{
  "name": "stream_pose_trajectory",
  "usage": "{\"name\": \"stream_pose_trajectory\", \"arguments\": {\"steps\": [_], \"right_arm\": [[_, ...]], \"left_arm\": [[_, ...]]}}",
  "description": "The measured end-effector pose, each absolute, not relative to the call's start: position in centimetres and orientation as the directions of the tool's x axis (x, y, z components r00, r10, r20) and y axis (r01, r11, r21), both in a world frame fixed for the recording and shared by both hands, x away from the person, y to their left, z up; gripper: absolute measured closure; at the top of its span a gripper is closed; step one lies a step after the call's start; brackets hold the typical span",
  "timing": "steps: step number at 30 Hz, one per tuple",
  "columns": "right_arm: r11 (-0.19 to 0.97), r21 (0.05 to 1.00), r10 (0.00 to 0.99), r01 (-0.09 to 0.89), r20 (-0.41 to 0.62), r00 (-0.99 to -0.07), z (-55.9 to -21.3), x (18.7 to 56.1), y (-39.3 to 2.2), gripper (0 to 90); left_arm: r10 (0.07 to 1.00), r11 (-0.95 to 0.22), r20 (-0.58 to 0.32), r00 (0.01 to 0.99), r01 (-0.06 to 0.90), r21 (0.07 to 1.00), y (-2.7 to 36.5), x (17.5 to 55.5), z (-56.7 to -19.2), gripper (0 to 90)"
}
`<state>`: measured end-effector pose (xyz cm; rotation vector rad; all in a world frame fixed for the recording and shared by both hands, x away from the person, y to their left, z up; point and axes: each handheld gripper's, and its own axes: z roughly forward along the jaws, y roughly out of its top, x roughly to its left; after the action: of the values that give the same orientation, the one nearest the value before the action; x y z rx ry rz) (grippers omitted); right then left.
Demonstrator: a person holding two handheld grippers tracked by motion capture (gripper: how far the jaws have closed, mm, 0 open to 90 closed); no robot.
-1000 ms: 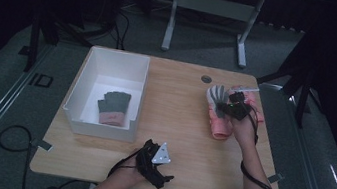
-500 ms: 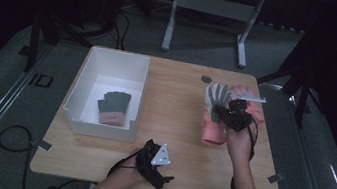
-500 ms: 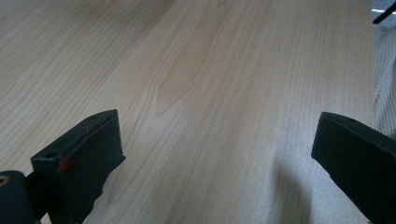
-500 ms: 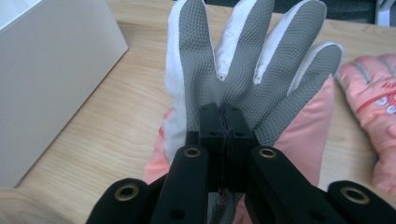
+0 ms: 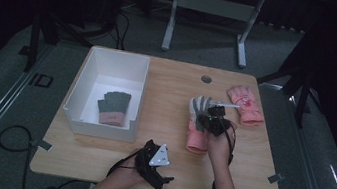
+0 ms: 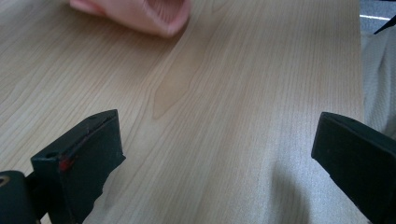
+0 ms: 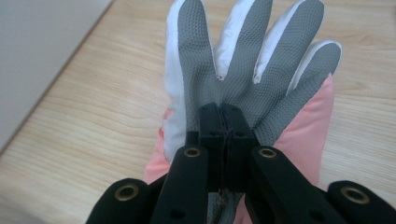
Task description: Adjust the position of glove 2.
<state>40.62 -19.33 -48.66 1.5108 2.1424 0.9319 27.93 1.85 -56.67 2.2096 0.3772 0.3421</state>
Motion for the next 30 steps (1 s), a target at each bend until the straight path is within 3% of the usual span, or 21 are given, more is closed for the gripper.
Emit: {"name": "stream_pose_trajectory", "arguments": {"steps": [22, 30], "right_arm": [[0.350, 0.598, 0.892, 0.721, 0.020, -0.451, -53.1, 42.9, -15.9, 87.1], [0.340, 0.629, 0.878, 0.699, 0.054, -0.476, -51.5, 42.4, -16.7, 76.5]], "left_arm": [[0.374, -0.601, 0.110, 0.921, 0.150, 0.785, 1.9, 27.9, -56.8, 1.7], [0.375, -0.596, 0.102, 0.921, 0.155, 0.788, 1.9, 27.9, -56.8, 1.7]]}}
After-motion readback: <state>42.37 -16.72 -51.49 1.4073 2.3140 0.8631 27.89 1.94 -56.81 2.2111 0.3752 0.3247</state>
